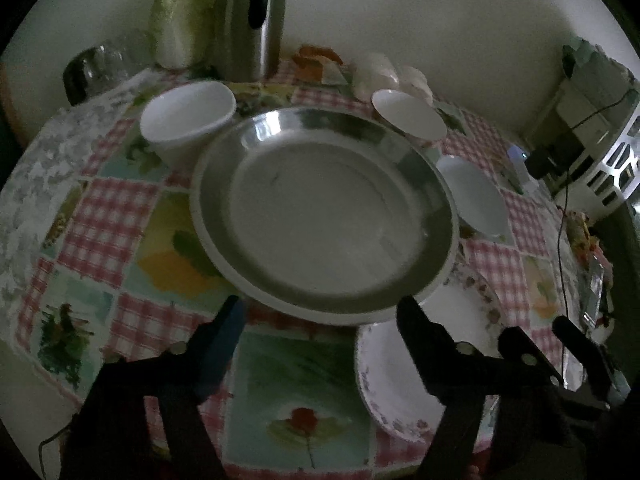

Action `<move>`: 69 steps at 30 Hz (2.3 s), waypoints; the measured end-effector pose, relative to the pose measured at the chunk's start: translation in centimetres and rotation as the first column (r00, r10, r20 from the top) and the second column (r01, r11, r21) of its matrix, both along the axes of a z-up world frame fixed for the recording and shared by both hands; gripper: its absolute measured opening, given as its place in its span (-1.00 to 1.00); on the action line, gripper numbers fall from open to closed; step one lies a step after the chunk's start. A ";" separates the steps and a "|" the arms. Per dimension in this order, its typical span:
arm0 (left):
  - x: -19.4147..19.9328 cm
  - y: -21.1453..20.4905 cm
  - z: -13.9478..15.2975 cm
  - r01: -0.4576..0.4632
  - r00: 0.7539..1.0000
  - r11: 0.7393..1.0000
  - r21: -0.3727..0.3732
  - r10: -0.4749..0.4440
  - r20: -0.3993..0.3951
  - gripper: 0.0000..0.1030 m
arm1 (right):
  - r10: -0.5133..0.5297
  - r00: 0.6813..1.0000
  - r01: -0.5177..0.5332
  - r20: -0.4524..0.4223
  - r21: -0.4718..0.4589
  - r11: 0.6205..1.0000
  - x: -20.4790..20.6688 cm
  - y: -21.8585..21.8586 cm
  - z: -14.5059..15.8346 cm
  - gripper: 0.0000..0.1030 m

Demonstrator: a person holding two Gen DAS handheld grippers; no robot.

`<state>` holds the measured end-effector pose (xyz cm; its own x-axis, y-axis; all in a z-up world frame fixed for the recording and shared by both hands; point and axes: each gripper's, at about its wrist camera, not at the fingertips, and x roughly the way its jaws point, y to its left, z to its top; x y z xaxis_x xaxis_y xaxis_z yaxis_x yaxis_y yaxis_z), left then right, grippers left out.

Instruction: Organize plates and bowls

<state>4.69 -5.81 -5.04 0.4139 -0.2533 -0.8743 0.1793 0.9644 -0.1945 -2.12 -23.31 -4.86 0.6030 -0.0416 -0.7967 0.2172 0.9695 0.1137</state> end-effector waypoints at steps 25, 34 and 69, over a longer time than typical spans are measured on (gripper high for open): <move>-0.2 -2.1 -3.7 0.072 0.973 0.997 -0.016 -0.074 -0.218 0.01 | -0.174 0.950 0.222 -0.258 0.171 0.960 0.5 -5.8 -6.7 -0.25; 0.1 -3.3 -6.0 0.087 0.947 0.996 -0.030 -0.092 -0.307 -0.57 | -0.201 0.937 0.263 -0.284 0.200 0.944 0.2 -7.4 -7.6 -0.74; -0.5 -10.0 -7.0 0.233 0.923 0.960 -0.155 -0.269 -0.276 -0.72 | -0.318 0.924 0.372 -0.214 0.300 0.878 -3.8 -12.6 -6.4 -0.69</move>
